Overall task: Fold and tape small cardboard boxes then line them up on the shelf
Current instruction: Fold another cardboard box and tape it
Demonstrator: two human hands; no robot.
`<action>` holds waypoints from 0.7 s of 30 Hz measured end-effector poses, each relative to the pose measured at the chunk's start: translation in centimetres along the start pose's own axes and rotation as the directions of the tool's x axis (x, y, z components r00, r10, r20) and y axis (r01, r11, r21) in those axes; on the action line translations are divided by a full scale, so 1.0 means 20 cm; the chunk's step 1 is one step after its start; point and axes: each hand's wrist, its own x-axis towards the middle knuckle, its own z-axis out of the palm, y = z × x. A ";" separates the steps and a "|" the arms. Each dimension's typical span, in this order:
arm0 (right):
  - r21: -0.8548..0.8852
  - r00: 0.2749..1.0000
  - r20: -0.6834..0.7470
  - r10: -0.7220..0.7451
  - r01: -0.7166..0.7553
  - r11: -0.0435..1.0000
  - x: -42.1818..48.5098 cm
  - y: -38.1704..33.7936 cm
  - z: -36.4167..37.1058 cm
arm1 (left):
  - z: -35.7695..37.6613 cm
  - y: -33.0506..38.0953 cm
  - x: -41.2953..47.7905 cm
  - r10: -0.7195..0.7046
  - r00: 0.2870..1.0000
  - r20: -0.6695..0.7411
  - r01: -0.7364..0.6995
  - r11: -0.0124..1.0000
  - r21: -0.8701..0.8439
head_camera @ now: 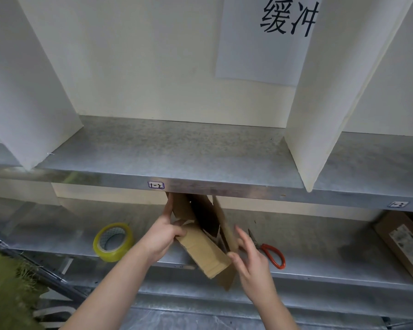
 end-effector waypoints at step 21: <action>-0.100 0.972 -0.206 0.114 -0.137 0.985 0.14 -0.01 -0.11 | 0.02 0.02 -0.10 0.400 0.906 -0.137 -0.200 0.692 0.694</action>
